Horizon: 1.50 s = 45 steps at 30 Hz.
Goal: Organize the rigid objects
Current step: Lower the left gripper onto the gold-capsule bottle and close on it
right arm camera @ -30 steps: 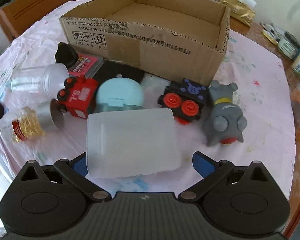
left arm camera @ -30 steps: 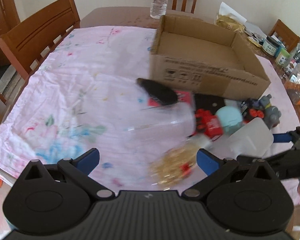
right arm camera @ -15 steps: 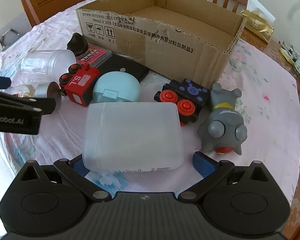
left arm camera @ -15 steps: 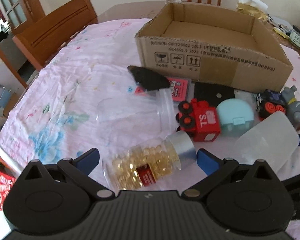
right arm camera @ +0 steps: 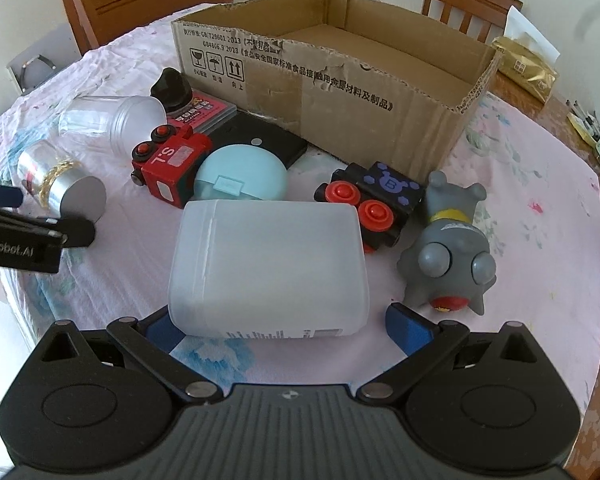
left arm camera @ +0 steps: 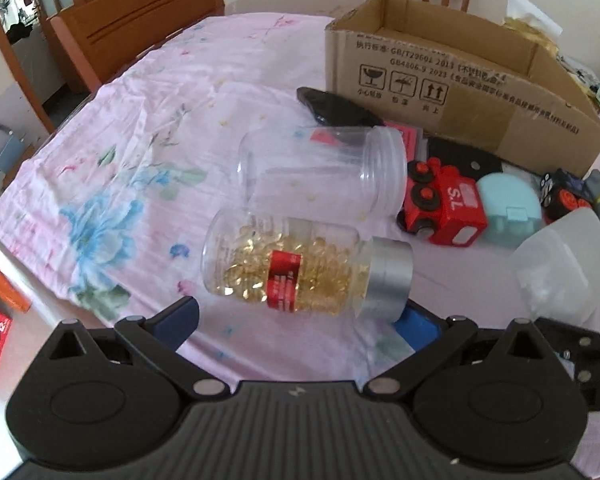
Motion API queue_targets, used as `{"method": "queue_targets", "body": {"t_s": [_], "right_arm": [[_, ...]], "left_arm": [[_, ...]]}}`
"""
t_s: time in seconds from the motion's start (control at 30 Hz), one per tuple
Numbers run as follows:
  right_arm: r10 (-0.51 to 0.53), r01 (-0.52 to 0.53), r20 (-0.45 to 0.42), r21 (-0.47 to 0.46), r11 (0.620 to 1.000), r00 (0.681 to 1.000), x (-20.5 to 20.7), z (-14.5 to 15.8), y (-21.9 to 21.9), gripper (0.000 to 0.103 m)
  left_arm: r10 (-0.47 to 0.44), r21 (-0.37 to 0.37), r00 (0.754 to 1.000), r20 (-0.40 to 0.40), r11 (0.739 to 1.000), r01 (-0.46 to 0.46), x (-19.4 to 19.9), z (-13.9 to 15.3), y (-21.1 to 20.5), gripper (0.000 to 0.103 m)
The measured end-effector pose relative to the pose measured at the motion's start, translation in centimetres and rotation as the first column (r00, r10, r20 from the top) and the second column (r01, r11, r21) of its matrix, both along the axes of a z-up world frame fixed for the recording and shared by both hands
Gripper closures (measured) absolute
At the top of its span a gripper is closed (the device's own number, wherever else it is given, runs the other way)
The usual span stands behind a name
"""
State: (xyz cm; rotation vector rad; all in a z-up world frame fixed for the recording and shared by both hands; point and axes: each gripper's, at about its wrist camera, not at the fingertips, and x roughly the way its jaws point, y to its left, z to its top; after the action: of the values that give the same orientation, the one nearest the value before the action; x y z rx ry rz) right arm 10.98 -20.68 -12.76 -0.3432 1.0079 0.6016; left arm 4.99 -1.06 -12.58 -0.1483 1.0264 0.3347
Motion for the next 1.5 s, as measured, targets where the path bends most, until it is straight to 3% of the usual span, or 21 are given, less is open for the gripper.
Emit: {"method": "queue_targets", "body": {"t_s": [0.1, 0.5, 0.77, 1.23, 1.5], "right_arm": [[0.000, 0.000, 0.005, 0.005, 1.000, 1.000, -0.1, 0.0, 0.0, 0.000], [-0.001, 0.000, 0.033, 0.027, 1.000, 0.999, -0.4, -0.2, -0.1, 0.000], [0.022, -0.023, -0.010, -0.012, 1.000, 1.000, 0.7, 0.1, 0.7, 0.000], [0.117, -0.116, 0.013, -0.057, 0.992, 0.993, 1.6, 1.7, 3.2, 0.000], [0.109, -0.109, -0.002, -0.087, 0.990, 0.994, 1.6, 1.9, 3.7, 0.008]], "left_arm": [[-0.010, -0.026, 1.000, 0.021, 1.000, 0.010, 0.2, -0.3, 0.3, 0.000], [-0.040, -0.008, 0.997, 0.070, 0.999, 0.040, 0.3, -0.5, 0.5, 0.000], [-0.048, 0.036, 0.998, 0.049, 0.998, 0.046, 0.4, 0.0, 0.1, 0.001], [-0.090, 0.069, 0.995, 0.050, 0.994, 0.087, 1.0, 1.1, 0.1, 0.001], [-0.125, 0.051, 0.992, 0.022, 0.991, 0.123, 1.2, 1.2, 0.3, 0.004]]}}
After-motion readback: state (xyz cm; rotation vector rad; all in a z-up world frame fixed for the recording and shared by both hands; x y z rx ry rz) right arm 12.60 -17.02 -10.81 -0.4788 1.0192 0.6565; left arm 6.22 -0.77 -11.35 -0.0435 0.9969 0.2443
